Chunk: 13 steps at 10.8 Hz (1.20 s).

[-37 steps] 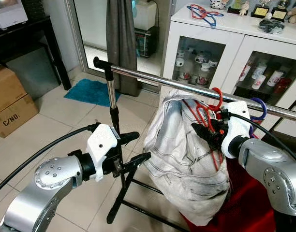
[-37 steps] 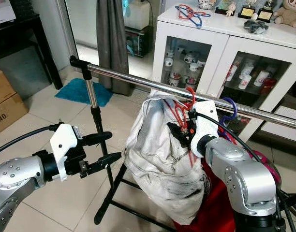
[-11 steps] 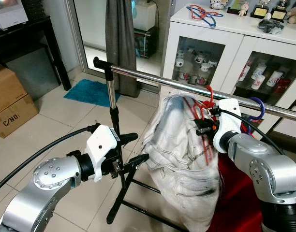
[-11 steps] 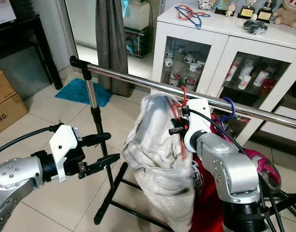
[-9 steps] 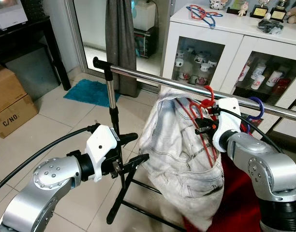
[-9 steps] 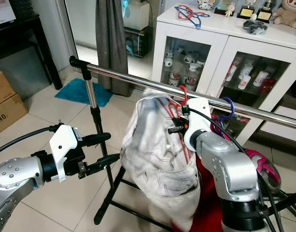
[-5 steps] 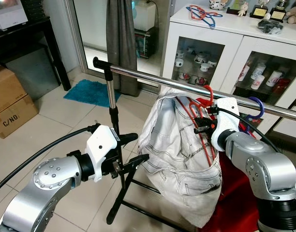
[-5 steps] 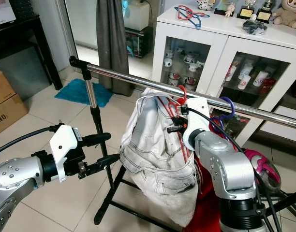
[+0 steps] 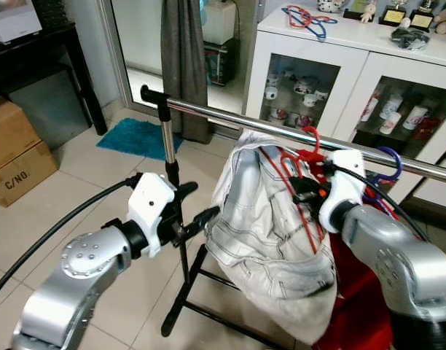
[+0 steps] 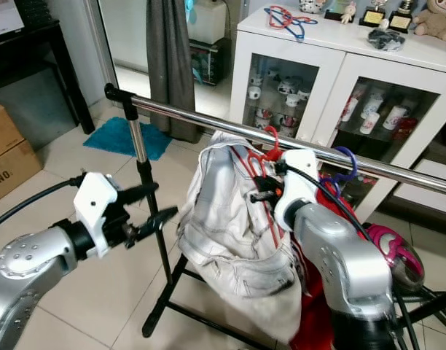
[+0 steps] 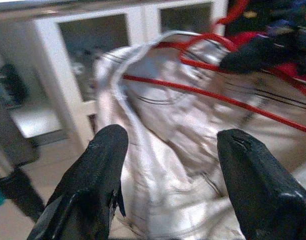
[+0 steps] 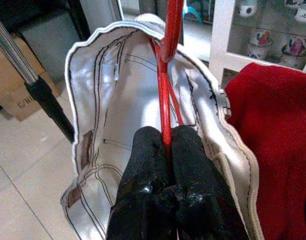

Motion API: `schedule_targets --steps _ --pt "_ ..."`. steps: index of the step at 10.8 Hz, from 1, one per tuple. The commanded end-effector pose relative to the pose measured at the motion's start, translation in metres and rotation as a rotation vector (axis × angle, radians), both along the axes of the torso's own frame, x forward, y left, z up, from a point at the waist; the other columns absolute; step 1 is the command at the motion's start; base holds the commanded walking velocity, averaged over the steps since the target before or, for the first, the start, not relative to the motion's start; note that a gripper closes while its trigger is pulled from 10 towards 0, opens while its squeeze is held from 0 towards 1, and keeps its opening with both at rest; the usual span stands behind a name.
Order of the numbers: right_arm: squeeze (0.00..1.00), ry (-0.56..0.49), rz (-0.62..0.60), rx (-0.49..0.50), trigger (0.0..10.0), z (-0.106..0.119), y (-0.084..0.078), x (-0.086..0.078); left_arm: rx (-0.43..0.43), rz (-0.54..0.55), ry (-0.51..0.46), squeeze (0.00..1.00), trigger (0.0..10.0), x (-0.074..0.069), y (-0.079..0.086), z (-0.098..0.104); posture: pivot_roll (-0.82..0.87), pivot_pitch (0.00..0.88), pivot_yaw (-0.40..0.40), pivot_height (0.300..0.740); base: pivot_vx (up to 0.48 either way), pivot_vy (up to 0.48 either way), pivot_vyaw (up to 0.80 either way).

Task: Hang hanger

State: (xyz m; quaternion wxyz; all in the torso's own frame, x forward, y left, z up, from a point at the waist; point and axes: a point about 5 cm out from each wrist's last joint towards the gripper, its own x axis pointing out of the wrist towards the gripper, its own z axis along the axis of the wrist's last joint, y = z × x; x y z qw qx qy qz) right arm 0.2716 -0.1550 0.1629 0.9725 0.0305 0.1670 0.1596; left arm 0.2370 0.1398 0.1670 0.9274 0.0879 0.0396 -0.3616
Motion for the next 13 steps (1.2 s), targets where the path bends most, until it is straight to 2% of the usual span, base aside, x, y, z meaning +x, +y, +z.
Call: schedule_targets --steps 1,4,6,11,13 --pt "0.00 -0.133 0.014 0.031 0.0 0.023 0.000 -0.003 0.008 0.033 -0.002 0.00 10.0 0.002 0.000 -0.003 -0.03 0.000 -0.037 0.740 0.000 0.000 0.00" --pt "0.00 -0.218 0.068 0.097 0.0 0.035 0.010 -0.011 0.014 0.063 0.010 0.00 10.0 0.002 0.000 -0.005 -0.03 0.000 -0.041 0.740 0.000 0.000 0.00" --pt "0.00 -0.199 0.088 0.094 0.0 0.030 0.013 -0.017 0.018 0.069 0.010 0.00 10.0 0.001 0.000 -0.005 -0.03 0.000 -0.046 0.740 0.000 0.000 0.00" --pt "0.00 -0.192 0.097 0.097 0.0 0.027 0.016 -0.021 0.023 0.067 0.014 0.00 10.0 0.001 0.001 -0.005 -0.03 0.000 -0.044 0.740 0.000 0.000 0.00" --pt "0.00 -0.190 0.096 0.096 0.0 0.027 0.016 -0.021 0.025 0.066 0.013 0.00 10.0 0.001 0.002 -0.005 -0.03 0.000 -0.043 0.740 -0.246 0.000 0.00"
